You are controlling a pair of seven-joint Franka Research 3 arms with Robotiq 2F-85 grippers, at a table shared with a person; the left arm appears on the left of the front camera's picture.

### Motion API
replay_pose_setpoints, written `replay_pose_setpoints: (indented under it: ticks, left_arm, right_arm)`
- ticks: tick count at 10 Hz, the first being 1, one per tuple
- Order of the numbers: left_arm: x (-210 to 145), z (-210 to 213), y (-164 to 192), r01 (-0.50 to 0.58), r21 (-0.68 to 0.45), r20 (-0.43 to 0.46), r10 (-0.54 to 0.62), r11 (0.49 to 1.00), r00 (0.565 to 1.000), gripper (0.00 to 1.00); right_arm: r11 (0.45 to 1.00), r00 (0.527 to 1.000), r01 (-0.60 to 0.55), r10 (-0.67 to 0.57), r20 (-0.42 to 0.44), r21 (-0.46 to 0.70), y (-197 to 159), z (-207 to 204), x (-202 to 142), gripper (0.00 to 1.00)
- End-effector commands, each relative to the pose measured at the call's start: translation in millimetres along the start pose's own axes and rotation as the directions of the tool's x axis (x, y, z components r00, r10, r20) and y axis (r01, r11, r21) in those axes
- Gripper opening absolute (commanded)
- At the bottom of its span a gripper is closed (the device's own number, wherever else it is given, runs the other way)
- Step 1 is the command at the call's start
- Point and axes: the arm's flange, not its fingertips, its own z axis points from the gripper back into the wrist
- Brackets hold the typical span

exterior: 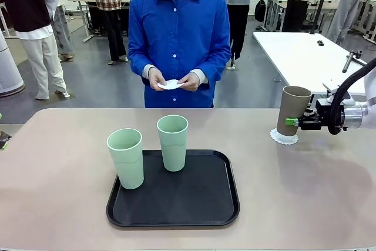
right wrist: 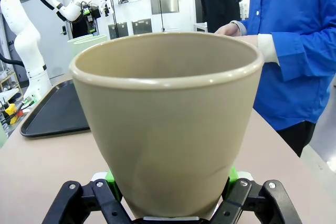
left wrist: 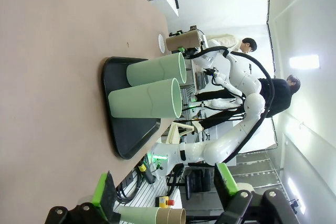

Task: Place coasters on the table and set cups on them.
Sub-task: Pick up one Reusable plastic cup and place it on a coaster set by the human.

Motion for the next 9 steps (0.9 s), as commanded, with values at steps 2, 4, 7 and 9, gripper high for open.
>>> replay_pose_setpoints:
  ticks: [2,4,7,9]
  left_arm:
    - [-1,1,-1,0.006,-0.011,0.008,-0.006,1.0,1.0,1.0]
    - [-1,1,-1,0.006,-0.011,0.008,-0.006,1.0,1.0,1.0]
    - [-1,1,-1,0.006,-0.011,0.008,-0.006,1.0,1.0,1.0]
    - [-1,1,-1,0.006,-0.011,0.008,-0.006,1.0,1.0,1.0]
  right_arm:
    - [1.0,1.0,0.0,0.0,0.0,0.0,0,0,0,0.81]
    - [0.999,0.999,-0.03,0.031,-0.03,0.024,-2,-5,-4,0.81]
    - [0.998,0.998,-0.038,0.04,-0.044,0.041,-5,-9,-8,0.81]
    - [0.998,0.998,-0.034,0.037,-0.048,0.051,-8,-8,-12,0.81]
